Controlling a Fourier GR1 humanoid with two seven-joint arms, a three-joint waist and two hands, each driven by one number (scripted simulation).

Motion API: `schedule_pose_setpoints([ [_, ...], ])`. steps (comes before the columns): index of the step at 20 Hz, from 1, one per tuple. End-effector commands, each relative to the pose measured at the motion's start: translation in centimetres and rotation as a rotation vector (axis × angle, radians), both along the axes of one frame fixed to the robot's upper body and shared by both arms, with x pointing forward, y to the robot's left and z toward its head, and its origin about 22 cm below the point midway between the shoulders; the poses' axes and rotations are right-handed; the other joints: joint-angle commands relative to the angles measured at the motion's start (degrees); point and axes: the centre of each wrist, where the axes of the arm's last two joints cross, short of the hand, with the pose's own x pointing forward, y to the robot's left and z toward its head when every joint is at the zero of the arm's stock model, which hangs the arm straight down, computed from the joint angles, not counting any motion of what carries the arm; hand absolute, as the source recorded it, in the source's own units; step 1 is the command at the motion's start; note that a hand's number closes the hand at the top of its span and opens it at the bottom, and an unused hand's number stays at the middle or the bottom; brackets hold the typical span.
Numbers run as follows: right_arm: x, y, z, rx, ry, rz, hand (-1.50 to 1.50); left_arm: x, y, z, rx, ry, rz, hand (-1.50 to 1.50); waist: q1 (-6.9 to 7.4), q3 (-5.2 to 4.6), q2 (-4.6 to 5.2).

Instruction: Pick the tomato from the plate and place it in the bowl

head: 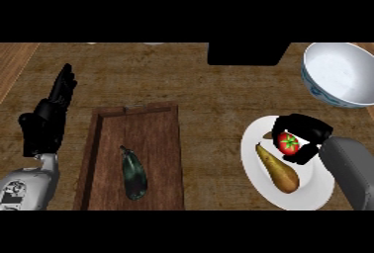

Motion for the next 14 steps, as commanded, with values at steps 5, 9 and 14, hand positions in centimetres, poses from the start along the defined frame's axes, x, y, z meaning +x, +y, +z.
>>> schedule_pose_setpoints([
  [5,1.6,3.5,-0.4,0.065,0.006,-0.08,1.5,-0.5,-1.0,1.6,-0.005,0.016,-0.008,0.0,0.16,0.34,0.23],
  [9,2.2,14.3,-1.4,0.009,0.059,-0.365,1.5,-0.8,-0.4,0.0,0.005,0.016,-0.003,0.0,0.38,0.05,-0.64],
  [14,3.3,21.2,2.3,0.006,-0.061,-0.563,1.5,-0.1,-1.1,-0.4,0.012,0.018,-0.014,0.0,0.86,0.23,-0.23],
])
